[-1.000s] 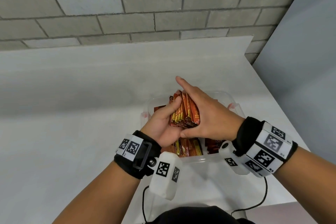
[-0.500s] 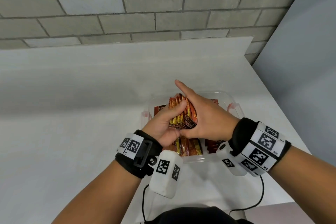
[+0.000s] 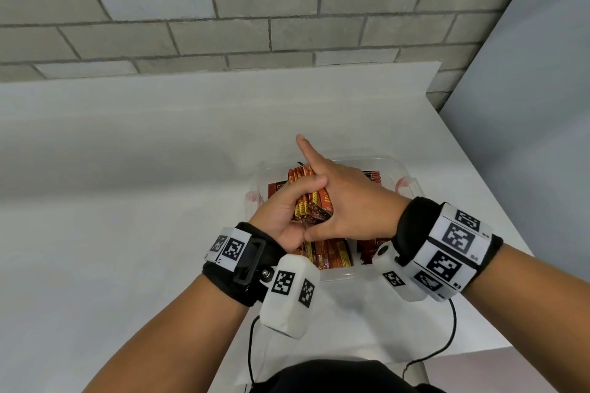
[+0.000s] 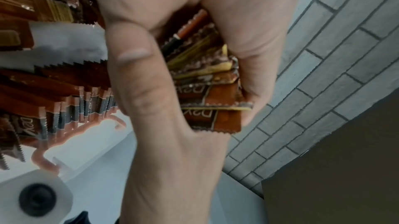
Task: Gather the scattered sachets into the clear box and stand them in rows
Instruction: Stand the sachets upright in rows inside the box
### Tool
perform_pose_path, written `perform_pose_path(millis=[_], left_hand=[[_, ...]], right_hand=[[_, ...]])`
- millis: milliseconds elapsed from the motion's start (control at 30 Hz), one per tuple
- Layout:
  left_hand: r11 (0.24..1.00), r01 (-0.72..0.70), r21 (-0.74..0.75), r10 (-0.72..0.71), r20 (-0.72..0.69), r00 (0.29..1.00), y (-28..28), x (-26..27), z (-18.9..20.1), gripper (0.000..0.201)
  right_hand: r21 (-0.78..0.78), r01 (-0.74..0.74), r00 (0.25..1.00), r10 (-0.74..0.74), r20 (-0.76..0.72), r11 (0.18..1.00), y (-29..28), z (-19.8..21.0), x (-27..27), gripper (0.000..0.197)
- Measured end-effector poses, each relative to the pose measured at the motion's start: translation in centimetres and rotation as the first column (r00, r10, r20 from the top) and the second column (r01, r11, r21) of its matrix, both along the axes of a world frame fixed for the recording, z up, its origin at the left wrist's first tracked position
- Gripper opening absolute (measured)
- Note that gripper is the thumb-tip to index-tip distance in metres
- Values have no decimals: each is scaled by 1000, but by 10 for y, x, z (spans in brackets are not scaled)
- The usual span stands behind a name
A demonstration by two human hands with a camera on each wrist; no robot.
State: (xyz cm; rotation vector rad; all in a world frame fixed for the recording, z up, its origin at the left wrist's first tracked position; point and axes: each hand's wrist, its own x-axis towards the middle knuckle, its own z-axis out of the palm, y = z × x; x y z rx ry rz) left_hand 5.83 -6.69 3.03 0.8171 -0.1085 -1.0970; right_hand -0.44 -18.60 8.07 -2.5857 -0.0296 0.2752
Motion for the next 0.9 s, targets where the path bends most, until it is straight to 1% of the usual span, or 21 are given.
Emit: perform_pose_path(millis=[67, 100, 133, 167, 200, 233, 267, 300, 333, 367, 400, 467, 500, 600, 667, 800, 900], left_hand=[[999, 12, -36, -12, 4, 1000, 3, 4, 0, 41], [999, -12, -34, 13, 27, 1000, 6, 7, 0, 42], [998, -56, -15, 57, 60, 997, 10, 12, 2, 41], [994, -112, 15, 110, 97, 989, 17, 19, 3, 39], [985, -166, 40, 159, 135, 978, 26, 26, 6, 37], [976, -211, 59, 198, 176, 964, 36, 35, 9, 35], [965, -250, 80, 228, 215, 950, 45, 43, 11, 30], [954, -279, 113, 244, 253, 936, 55, 52, 12, 25], [939, -303, 162, 248, 291, 924, 62, 59, 11, 23], [924, -315, 216, 234, 330, 914, 68, 66, 10, 24], [909, -316, 271, 209, 361, 909, 72, 71, 7, 27], [888, -287, 359, 141, 383, 913, 77, 78, 2, 35], [880, -270, 390, 109, 386, 916, 78, 79, -2, 36], [866, -245, 436, 69, 380, 922, 80, 79, -10, 29], [861, -241, 448, 64, 374, 925, 81, 79, -11, 25], [863, -231, 449, 54, 372, 926, 83, 78, -9, 33], [872, -231, 431, 59, 376, 925, 83, 77, -7, 32]], right_hand=[[-18, -3, 1000, 3, -23, 1000, 1, 7, 1, 131], [2, 3, 999, -3, -44, 1000, 0, 14, 1, 127], [53, 35, 998, -32, -57, 998, -3, 22, 2, 119], [135, 101, 994, -95, -52, 986, -7, 27, 4, 108], [240, 200, 980, -198, -33, 950, -13, 30, 6, 97], [356, 321, 942, -336, -22, 878, -18, 30, 10, 83], [467, 446, 875, -481, -51, 763, -24, 28, 13, 69], [549, 562, 791, -596, -137, 618, -28, 22, 17, 60], [592, 654, 707, -658, -258, 471, -30, 16, 21, 60], [595, 717, 645, -669, -370, 363, -31, 9, 24, 62], [574, 760, 606, -653, -455, 305, -30, 2, 27, 64], [528, 814, 550, -616, -564, 243, -26, -10, 34, 71], [516, 830, 524, -608, -596, 210, -23, -15, 39, 74], [513, 848, 481, -601, -638, 135, -11, -24, 51, 79], [514, 851, 467, -606, -644, 110, -3, -25, 57, 78], [496, 866, 421, -638, -645, 70, 7, -31, 64, 70], [475, 878, 390, -665, -636, 61, 11, -37, 67, 70]])
